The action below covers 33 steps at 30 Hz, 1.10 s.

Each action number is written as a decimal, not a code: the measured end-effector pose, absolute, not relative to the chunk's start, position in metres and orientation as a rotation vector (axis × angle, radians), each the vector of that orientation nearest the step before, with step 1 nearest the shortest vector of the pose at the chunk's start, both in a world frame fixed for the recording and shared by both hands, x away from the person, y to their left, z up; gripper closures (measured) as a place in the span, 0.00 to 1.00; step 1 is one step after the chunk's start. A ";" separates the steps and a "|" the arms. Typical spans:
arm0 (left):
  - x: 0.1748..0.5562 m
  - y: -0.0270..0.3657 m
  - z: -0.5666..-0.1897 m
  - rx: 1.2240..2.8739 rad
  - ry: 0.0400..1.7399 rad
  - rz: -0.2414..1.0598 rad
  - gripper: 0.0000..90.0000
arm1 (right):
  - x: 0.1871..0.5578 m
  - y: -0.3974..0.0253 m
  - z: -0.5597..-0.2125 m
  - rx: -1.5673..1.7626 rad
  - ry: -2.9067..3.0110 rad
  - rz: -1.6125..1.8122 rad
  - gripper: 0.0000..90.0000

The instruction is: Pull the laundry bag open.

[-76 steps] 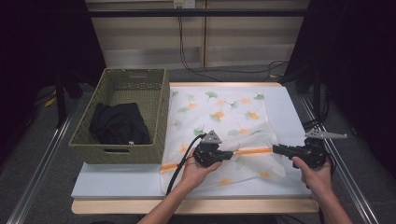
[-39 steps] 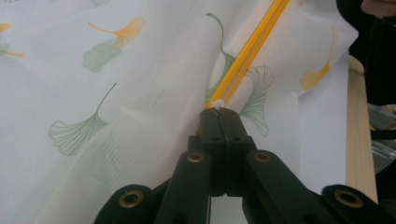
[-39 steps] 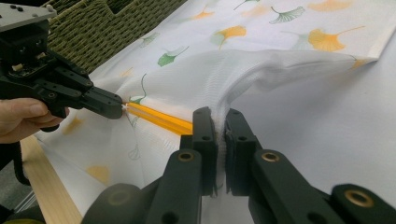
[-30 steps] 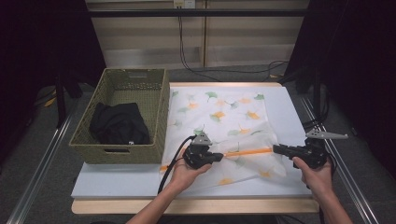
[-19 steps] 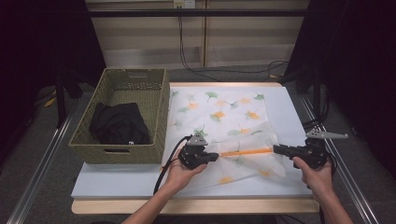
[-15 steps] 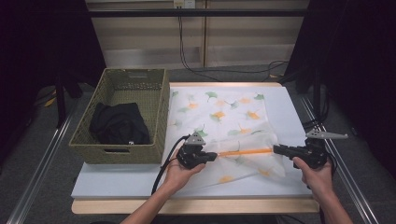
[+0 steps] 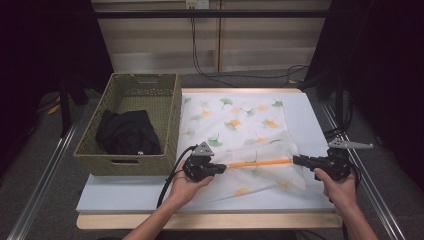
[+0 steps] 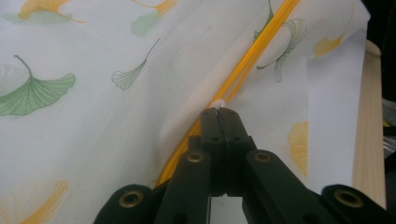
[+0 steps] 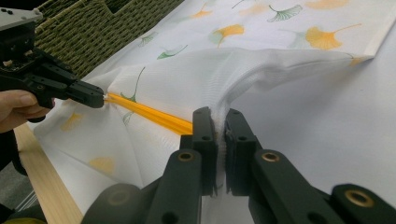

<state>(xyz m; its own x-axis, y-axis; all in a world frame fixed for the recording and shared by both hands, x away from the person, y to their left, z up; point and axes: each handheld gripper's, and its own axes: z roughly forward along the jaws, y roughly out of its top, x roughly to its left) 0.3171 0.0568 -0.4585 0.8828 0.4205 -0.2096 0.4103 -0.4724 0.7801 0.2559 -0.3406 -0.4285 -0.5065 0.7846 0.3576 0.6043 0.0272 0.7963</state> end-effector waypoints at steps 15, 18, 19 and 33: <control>0.314 0.059 -0.459 2.124 0.584 0.009 1.00 | 0.256 -0.339 -0.429 1.455 2.117 1.470 0.95; 0.314 0.060 -0.459 2.117 0.589 0.000 1.00 | 0.255 -0.339 -0.429 1.458 2.119 1.472 0.95; 0.314 0.061 -0.459 2.127 0.589 0.006 1.00 | 0.255 -0.339 -0.429 1.455 2.120 1.472 0.95; 0.310 0.075 -0.458 2.141 0.604 0.021 1.00 | 0.254 -0.342 -0.429 1.464 2.099 1.475 0.95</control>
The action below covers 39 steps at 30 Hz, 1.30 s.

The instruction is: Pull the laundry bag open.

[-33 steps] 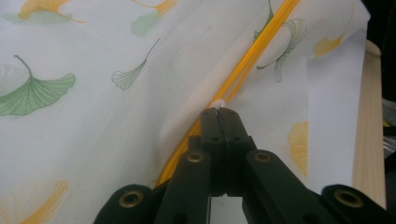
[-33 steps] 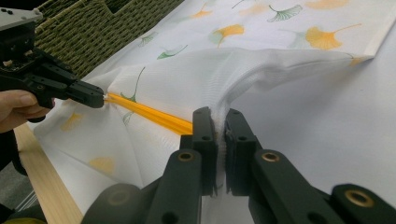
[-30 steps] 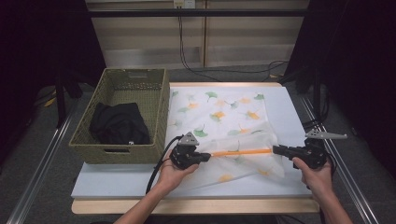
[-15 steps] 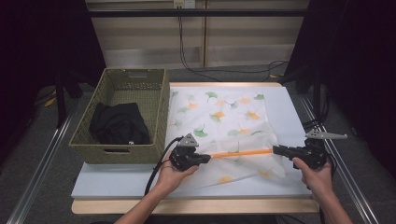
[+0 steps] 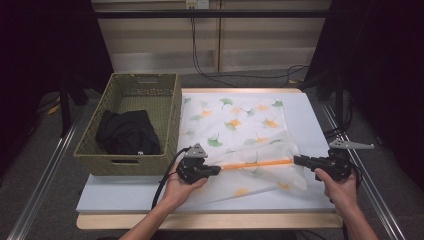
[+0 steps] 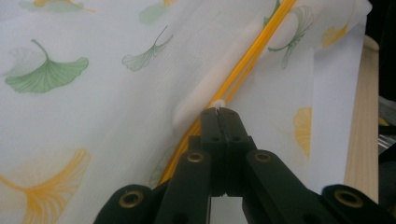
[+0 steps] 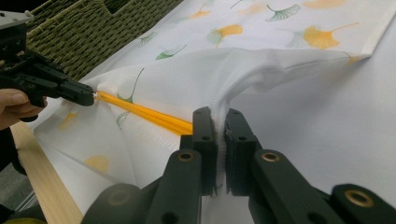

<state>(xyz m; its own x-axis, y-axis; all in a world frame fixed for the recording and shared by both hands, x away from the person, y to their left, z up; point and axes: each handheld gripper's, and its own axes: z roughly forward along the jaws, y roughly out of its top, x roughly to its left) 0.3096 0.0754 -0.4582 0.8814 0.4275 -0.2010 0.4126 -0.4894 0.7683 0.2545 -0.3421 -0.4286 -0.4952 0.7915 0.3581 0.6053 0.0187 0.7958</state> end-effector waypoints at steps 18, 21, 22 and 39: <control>0.305 0.097 -0.457 2.137 0.632 0.027 1.00 | 0.254 -0.343 -0.430 1.466 2.094 1.447 0.95; 0.304 0.102 -0.456 2.136 0.640 0.027 1.00 | 0.254 -0.342 -0.429 1.468 2.095 1.452 0.95; 0.304 0.103 -0.457 2.128 0.638 0.024 1.00 | 0.254 -0.343 -0.429 1.470 2.093 1.455 0.95; 0.296 0.123 -0.457 2.157 0.645 0.050 1.00 | 0.254 -0.344 -0.431 1.475 2.095 1.453 0.95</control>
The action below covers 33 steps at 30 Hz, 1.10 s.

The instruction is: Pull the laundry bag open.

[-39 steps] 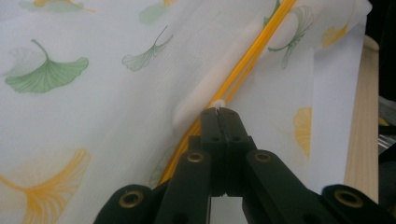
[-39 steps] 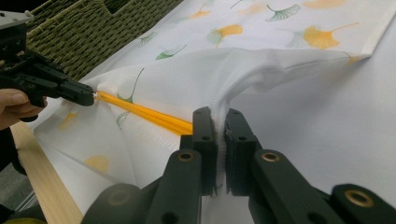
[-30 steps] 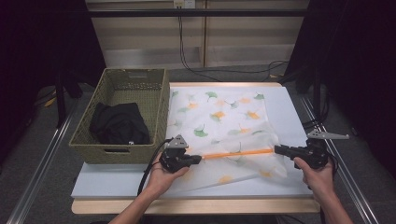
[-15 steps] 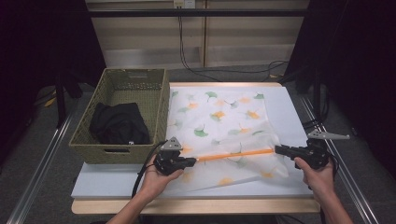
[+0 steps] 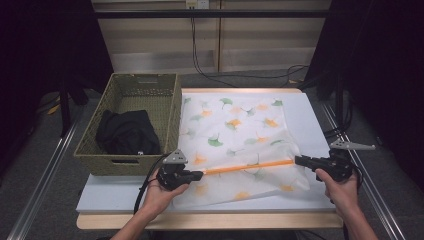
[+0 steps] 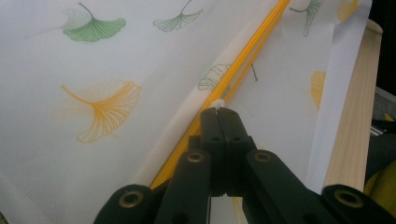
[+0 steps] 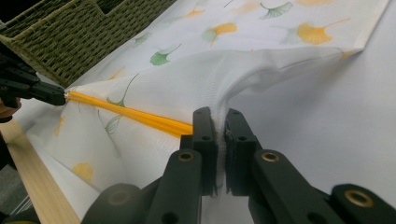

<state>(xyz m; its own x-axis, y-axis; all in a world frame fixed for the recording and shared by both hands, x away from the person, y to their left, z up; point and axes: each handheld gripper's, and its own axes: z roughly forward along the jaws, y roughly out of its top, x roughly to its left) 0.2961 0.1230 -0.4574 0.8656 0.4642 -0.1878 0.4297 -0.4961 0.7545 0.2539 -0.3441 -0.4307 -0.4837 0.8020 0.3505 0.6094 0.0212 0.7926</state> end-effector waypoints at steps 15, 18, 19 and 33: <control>0.294 0.141 -0.455 2.156 0.665 0.076 1.00 | 0.253 -0.343 -0.431 1.474 2.099 1.451 0.95; 0.293 0.146 -0.454 2.147 0.682 0.077 1.00 | 0.254 -0.342 -0.429 1.473 2.097 1.456 0.95; 0.293 0.146 -0.455 2.145 0.681 0.078 1.00 | 0.254 -0.342 -0.429 1.473 2.099 1.454 0.95; 0.291 0.155 -0.453 2.131 0.701 0.075 1.00 | 0.252 -0.341 -0.429 1.469 2.101 1.454 0.95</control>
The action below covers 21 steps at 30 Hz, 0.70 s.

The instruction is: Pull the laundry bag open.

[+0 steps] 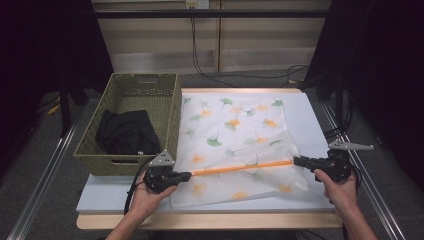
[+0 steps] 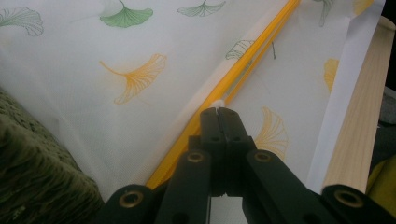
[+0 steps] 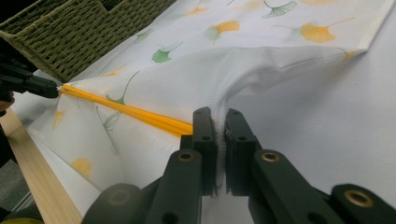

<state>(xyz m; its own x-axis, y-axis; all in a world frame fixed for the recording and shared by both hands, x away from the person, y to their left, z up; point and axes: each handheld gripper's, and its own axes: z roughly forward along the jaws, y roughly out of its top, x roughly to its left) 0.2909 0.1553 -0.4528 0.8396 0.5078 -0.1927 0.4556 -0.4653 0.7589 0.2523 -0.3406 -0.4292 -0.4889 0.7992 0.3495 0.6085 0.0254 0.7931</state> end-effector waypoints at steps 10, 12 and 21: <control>0.289 0.168 -0.449 2.120 0.715 0.092 1.00 | 0.251 -0.341 -0.428 1.476 2.098 1.451 0.95; 0.289 0.170 -0.449 2.131 0.717 0.102 1.00 | 0.251 -0.342 -0.428 1.469 2.098 1.452 0.95; 0.288 0.179 -0.451 2.112 0.744 0.090 1.00 | 0.251 -0.343 -0.431 1.476 2.105 1.427 0.95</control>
